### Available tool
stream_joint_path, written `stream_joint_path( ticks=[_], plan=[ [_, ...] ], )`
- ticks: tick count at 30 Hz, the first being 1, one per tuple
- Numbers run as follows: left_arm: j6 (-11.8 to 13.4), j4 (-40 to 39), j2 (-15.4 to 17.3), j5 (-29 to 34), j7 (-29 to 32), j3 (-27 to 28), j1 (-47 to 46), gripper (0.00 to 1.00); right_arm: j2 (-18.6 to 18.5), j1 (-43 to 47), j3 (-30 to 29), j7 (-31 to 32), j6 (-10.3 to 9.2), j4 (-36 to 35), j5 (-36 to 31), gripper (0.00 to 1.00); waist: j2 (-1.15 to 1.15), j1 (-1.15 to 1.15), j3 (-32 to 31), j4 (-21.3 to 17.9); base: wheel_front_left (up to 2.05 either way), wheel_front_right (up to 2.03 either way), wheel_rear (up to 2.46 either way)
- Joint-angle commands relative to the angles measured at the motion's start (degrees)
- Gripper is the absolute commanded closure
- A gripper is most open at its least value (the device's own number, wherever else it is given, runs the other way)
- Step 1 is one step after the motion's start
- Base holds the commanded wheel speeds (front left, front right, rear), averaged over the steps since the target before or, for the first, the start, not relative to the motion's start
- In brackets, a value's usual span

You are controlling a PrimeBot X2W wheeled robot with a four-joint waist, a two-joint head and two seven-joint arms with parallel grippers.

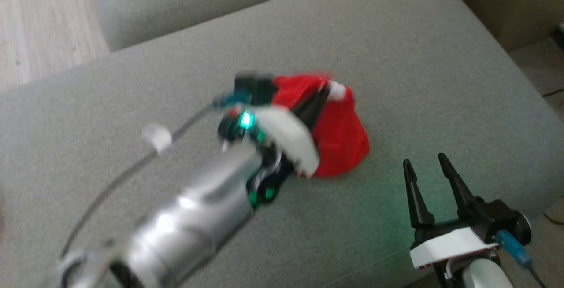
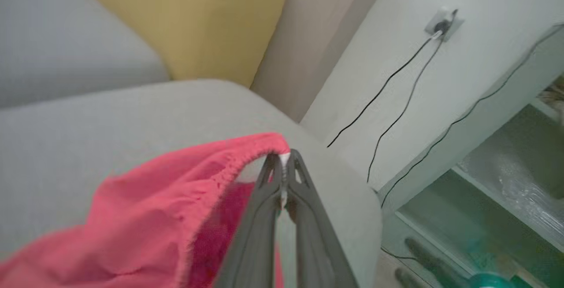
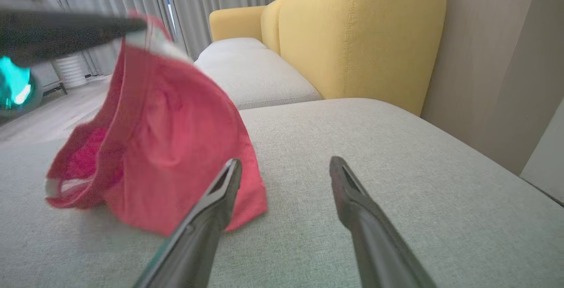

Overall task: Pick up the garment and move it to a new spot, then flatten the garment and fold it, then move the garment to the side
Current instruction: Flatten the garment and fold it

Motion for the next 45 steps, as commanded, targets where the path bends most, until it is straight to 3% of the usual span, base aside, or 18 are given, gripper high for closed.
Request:
stream_joint_path(
  ticks=[1,7,12,17,24,29,34,41,45],
  plan=[
    [-1.0,-2.6,-0.1,-0.1,0.3,1.1,-7.8,1.0,-0.4,-1.0,1.4,-0.4,0.43,-1.4,0.0,0.0,0.0,0.0,-2.0,-0.9,0.0,0.0,0.0],
    [-3.3,-2.7,-0.1,0.7,1.9,2.4,-19.6,1.0,-0.4,0.8,1.2,-0.4,0.43,-1.6,-1.2,0.0,0.0,0.0,-6.6,-1.9,0.0,0.0,0.0],
    [-3.9,-3.3,1.1,1.4,0.2,4.5,-24.0,1.0,-0.7,1.5,-0.3,-0.4,0.43,-3.1,-2.5,0.0,0.0,0.0,-8.1,0.6,0.0,0.0,0.0],
    [-3.5,-5.4,5.2,0.4,0.1,3.4,-17.4,1.0,-1.0,2.7,-2.0,-0.4,0.43,-4.6,-3.0,0.0,0.0,0.0,-7.9,5.4,0.0,0.0,0.0],
    [0.0,-7.8,14.0,0.6,-0.6,-1.8,0.0,1.0,-1.3,4.8,-3.9,-0.4,0.43,-4.6,-2.3,0.0,0.0,0.0,-6.3,13.0,0.0,0.0,0.0],
    [1.2,-7.2,17.0,2.4,-2.5,-4.8,6.8,1.0,-1.1,4.4,-5.2,-0.4,0.43,-3.7,-0.8,0.0,0.0,0.0,-5.3,16.2,0.0,0.0,0.0],
    [1.5,-7.0,17.9,3.6,-5.6,-5.5,10.0,1.0,-2.4,0.8,-6.3,-0.4,0.43,-0.2,1.5,0.0,0.0,0.0,-4.2,18.9,0.0,0.0,0.0],
    [1.5,-7.1,17.3,4.1,-6.3,-5.8,10.3,1.0,-7.7,-7.8,-5.7,0.0,0.43,14.2,2.4,0.0,0.0,0.0,-3.9,21.4,0.0,0.0,0.0],
    [1.3,-7.0,17.0,4.3,-6.5,-5.8,10.0,1.0,-10.0,-12.5,-2.2,2.3,0.43,20.0,5.6,0.0,0.0,0.0,-3.7,22.3,0.0,0.0,0.0]
  ],
)
